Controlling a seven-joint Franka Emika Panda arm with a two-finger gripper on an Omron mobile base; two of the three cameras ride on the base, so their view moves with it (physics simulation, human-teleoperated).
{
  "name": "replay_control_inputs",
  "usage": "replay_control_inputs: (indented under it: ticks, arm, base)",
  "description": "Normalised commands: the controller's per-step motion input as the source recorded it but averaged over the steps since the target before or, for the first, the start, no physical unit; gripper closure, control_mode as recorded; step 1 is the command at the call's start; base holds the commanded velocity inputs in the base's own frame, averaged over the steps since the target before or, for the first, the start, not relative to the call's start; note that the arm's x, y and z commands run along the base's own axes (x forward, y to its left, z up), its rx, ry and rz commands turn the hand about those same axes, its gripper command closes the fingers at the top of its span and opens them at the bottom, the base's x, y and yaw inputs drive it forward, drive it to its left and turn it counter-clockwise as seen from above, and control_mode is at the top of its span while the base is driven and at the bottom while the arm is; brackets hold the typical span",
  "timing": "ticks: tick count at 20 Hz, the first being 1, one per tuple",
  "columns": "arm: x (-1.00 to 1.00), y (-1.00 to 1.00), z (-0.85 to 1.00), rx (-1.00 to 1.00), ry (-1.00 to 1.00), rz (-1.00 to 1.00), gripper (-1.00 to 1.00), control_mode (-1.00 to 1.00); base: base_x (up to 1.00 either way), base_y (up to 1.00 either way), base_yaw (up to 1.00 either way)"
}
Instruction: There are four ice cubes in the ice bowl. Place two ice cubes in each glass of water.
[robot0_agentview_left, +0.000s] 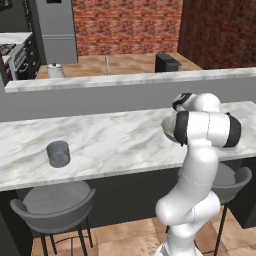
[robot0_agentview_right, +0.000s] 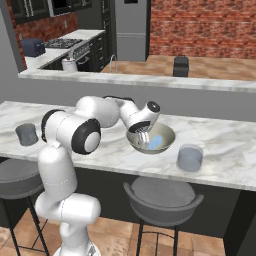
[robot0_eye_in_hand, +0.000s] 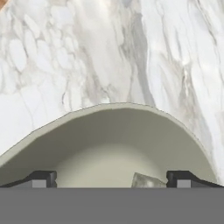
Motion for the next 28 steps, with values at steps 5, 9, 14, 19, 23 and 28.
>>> replay_control_inputs:
  ticks: [5, 9, 14, 19, 23, 28]
  arm:
    - [0.12, -0.14, -0.26, 0.0, 0.0, 0.0, -1.0, -1.0]
    - [0.11, -0.09, -0.17, 0.03, 0.0, 0.0, -1.0, -1.0]
    - [0.11, 0.0, -0.05, 0.03, 0.0, 0.0, -1.0, -1.0]
    - [0.08, 0.0, 0.0, 0.01, 0.0, 0.0, -1.0, -1.0]
    - [0.16, 0.0, -0.05, 0.0, 0.0, 0.0, -1.0, -1.0]
    - [0.19, 0.0, -0.14, 0.0, 0.0, 0.0, -1.0, -1.0]
  base:
    - [0.0, 0.0, 0.0]
    - [0.0, 0.0, 0.0]
    - [0.0, 0.0, 0.0]
    - [0.0, 0.0, 0.0]
    - [0.0, 0.0, 0.0]
    - [0.0, 0.0, 0.0]
